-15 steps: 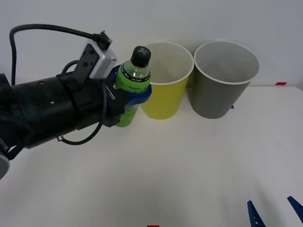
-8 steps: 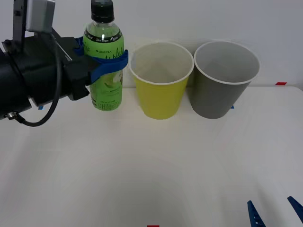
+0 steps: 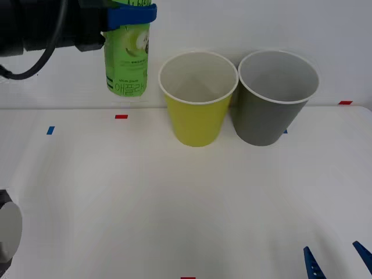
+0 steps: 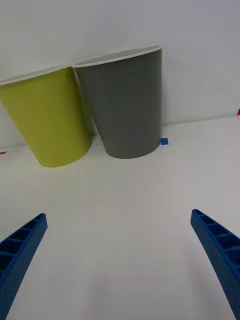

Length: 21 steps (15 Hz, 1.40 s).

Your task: Put cans in the gray bin and PET bottles in the light green bin.

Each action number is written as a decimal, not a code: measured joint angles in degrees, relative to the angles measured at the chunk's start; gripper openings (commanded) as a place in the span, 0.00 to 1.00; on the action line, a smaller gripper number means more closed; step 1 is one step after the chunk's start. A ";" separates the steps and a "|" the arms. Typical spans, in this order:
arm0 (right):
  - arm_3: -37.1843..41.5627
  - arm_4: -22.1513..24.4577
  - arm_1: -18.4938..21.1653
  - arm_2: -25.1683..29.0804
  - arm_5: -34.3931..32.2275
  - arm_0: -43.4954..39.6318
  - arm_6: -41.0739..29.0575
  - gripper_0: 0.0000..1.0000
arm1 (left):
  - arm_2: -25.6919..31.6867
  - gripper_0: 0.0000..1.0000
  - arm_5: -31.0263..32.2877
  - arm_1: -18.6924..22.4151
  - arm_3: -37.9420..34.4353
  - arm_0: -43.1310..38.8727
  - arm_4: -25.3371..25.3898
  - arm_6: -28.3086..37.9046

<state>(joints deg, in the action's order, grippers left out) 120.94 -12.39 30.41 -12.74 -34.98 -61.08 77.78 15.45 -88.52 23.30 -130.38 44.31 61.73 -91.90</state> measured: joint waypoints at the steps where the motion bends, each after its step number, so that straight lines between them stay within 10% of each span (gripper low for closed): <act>1: 0.00 0.00 0.00 0.00 0.00 0.00 0.00 1.00 | -1.31 0.00 0.00 -0.93 1.77 1.69 -2.49 -0.08; 6: 0.00 0.00 0.00 0.00 0.00 0.00 0.00 1.00 | -9.15 0.00 8.30 -4.04 9.00 5.81 -11.61 0.20; 21: 0.00 0.00 0.00 0.00 0.00 0.00 0.00 1.00 | -26.95 0.00 47.51 -3.91 33.49 5.71 -14.22 -8.97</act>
<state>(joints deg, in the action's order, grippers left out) 120.94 -12.39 30.41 -12.74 -34.98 -61.08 77.78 -11.50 -41.01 19.39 -96.89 50.02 47.51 -100.87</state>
